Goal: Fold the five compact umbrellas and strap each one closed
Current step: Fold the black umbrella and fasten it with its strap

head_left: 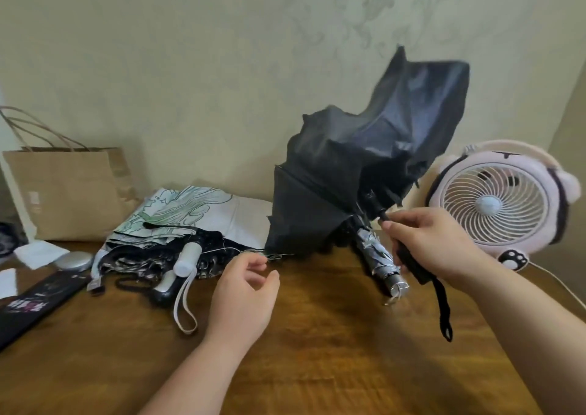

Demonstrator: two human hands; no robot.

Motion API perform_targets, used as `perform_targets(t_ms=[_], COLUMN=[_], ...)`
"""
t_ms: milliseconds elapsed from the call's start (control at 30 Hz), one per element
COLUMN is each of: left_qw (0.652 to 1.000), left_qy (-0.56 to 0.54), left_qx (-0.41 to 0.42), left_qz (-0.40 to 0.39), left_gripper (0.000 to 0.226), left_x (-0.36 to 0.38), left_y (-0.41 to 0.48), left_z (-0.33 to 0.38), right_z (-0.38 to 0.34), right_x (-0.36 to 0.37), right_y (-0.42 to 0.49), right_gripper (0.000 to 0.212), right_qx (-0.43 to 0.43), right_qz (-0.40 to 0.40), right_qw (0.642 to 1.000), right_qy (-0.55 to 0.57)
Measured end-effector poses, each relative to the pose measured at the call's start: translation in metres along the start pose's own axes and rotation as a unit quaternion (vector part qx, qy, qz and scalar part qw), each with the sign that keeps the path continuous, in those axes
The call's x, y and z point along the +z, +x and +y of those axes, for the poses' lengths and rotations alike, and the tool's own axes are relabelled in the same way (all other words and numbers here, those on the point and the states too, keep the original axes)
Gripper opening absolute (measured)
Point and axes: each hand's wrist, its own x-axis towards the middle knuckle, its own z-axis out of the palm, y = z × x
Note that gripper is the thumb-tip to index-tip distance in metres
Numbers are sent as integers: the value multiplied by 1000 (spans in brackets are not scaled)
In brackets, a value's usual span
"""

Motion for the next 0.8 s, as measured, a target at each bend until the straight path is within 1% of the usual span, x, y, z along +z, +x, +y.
perform_targets(t_ms=[133, 200, 233, 300, 333, 400, 433, 467, 533, 567, 633, 733, 767, 800], left_qw=[999, 995, 988, 972, 959, 915, 890, 875, 864, 858, 845, 848, 841, 814], left_qy=[-24, -96, -142, -220, -273, -403, -455, -482, -500, -510, -525, -507, -512, -545], left_qx=[21, 28, 30, 29, 24, -5, -25, -35, -36, -37, -43, -66, -85, -86], left_qz=[10, 29, 47, 73, 69, 25, -6, -29, -54, -59, -93, -141, -153, -179], left_gripper=[16, 15, 18, 26, 28, 29, 33, 37, 46, 48, 49, 59, 61, 61], left_x=[1, 0, 0, -4, -6, -8, -9, -10, -11, -12, -17, -19, -20, -21], left_y=[1, 1, 2, 4, 5, 7, 7, 5, 3, 4, 7, 14, 15, 16], left_z=[1, 6, 8, 14, 18, 26, 33, 41, 57, 63, 71, 72, 75, 80], right_z=[0, 6, 10, 18, 21, 27, 28, 29, 24, 19, 7, -16, -22, -26], right_x=[-18, -25, -28, -31, -32, -35, -38, -42, -52, -58, -73, -99, -106, -111], right_y=[5, 5, 3, -1, -4, -9, -10, -11, -12, -13, -16, -26, -30, -34], right_gripper=[19, 12, 9, 6, 6, 7, 8, 8, 6, 9, 15, 12, 12, 14], right_qx=[-77, -112, -128, -160, -176, -209, -227, -240, -250, -253, -254, -252, -255, -259], right_qz=[-13, -10, -8, -2, 2, 13, 25, 41, 76, 94, 129, 152, 157, 161], right_qw=[990, 981, 975, 960, 954, 943, 938, 933, 930, 930, 928, 926, 923, 918], right_qy=[-114, -161, -184, -229, -244, -257, -261, -263, -257, -250, -239, -235, -242, -252])
